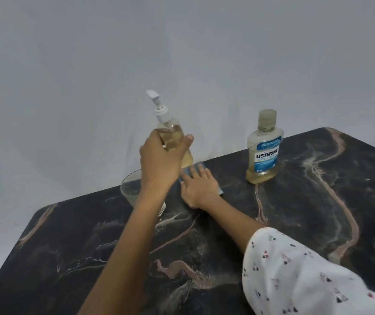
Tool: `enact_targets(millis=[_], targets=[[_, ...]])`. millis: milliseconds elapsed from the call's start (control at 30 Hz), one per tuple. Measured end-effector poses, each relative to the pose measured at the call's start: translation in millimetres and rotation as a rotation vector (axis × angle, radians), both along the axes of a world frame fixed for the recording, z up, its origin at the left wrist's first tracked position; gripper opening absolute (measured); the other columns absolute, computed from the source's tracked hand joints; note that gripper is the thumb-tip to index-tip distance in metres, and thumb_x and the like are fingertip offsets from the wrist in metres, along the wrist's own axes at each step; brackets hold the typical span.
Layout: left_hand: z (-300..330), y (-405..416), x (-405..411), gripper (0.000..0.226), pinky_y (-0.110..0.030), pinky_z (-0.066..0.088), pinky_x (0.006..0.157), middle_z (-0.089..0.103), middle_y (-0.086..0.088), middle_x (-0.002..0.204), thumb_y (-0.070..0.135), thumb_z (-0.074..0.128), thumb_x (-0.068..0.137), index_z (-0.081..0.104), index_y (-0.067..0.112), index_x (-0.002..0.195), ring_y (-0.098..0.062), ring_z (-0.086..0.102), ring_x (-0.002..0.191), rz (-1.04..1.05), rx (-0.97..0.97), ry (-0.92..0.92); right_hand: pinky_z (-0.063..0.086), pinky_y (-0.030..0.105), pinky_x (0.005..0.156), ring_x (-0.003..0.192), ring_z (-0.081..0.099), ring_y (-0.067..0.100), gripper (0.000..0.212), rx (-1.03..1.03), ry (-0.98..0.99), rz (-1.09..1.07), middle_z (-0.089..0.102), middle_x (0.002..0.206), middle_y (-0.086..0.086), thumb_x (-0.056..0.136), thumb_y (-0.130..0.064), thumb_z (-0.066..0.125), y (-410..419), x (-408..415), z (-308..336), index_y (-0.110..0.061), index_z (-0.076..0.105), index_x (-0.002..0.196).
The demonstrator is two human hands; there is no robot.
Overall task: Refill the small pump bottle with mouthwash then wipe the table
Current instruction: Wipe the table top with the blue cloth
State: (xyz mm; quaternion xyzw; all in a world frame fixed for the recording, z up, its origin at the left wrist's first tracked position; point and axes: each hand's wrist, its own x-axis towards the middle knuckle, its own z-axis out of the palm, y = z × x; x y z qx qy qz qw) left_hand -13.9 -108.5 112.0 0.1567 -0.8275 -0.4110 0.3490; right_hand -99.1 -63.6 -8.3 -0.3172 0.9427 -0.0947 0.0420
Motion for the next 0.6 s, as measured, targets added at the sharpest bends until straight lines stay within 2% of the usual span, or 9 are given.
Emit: enact_targets(millis=[100, 200, 267, 367, 467, 600], targets=[[5, -6, 13, 0.042, -0.016, 0.044, 0.074, 0.066, 0.002, 0.104, 0.039, 0.071, 0.080, 0.063, 0.011, 0.111, -0.009, 0.061, 0.093, 0.013, 0.000, 0.014, -0.004, 0.036, 0.117, 0.146, -0.002, 0.024, 0.052, -0.030, 0.077, 0.229, 0.003, 0.160, 0.007, 0.103, -0.036, 0.016, 31, 34, -5, -0.025, 0.009, 0.153], [6, -10, 24, 0.042, -0.012, 0.040, 0.071, 0.063, 0.006, 0.105, 0.040, 0.070, 0.081, 0.061, 0.013, 0.113, -0.008, 0.058, 0.093, 0.011, 0.011, 0.013, -0.011, 0.028, 0.114, 0.146, -0.006, 0.016, 0.054, -0.102, 0.151, 0.341, 0.001, 0.159, -0.002, 0.100, -0.045, 0.006, 103, 73, -15, -0.032, 0.008, 0.152], [6, -10, 30, 0.041, -0.017, 0.040, 0.075, 0.062, 0.007, 0.103, 0.039, 0.069, 0.081, 0.061, 0.013, 0.113, -0.008, 0.057, 0.093, -0.001, 0.021, 0.004, -0.016, 0.022, 0.110, 0.144, -0.013, 0.009, 0.060, -0.082, 0.155, 0.306, -0.003, 0.158, -0.008, 0.093, -0.052, -0.004, 149, 82, -18, -0.036, 0.003, 0.151], [5, -7, 36, 0.042, -0.024, 0.041, 0.079, 0.063, 0.004, 0.104, 0.039, 0.069, 0.082, 0.061, 0.011, 0.113, -0.011, 0.058, 0.094, -0.019, 0.036, -0.007, -0.011, 0.023, 0.113, 0.143, -0.012, 0.007, 0.054, -0.048, 0.136, 0.193, -0.003, 0.158, -0.009, 0.099, -0.048, 0.005, 167, 66, -13, -0.033, 0.002, 0.151], [2, 3, 41, 0.042, -0.024, 0.042, 0.078, 0.064, 0.002, 0.105, 0.039, 0.069, 0.082, 0.061, 0.010, 0.111, -0.012, 0.059, 0.094, -0.025, 0.062, -0.025, 0.000, 0.033, 0.117, 0.146, -0.002, 0.017, 0.052, -0.001, 0.108, 0.084, 0.002, 0.160, 0.001, 0.103, -0.040, 0.012, 129, 29, -4, -0.026, 0.005, 0.153], [-4, 21, 51, 0.030, -0.021, 0.043, 0.069, 0.060, 0.013, 0.089, 0.039, 0.070, 0.081, 0.059, 0.018, 0.099, -0.006, 0.057, 0.082, -0.019, 0.059, -0.057, -0.001, 0.040, 0.118, 0.146, -0.002, 0.027, 0.054, 0.043, 0.036, -0.022, -0.002, 0.160, 0.008, 0.103, -0.037, 0.013, 77, 7, 3, -0.020, 0.003, 0.153]])
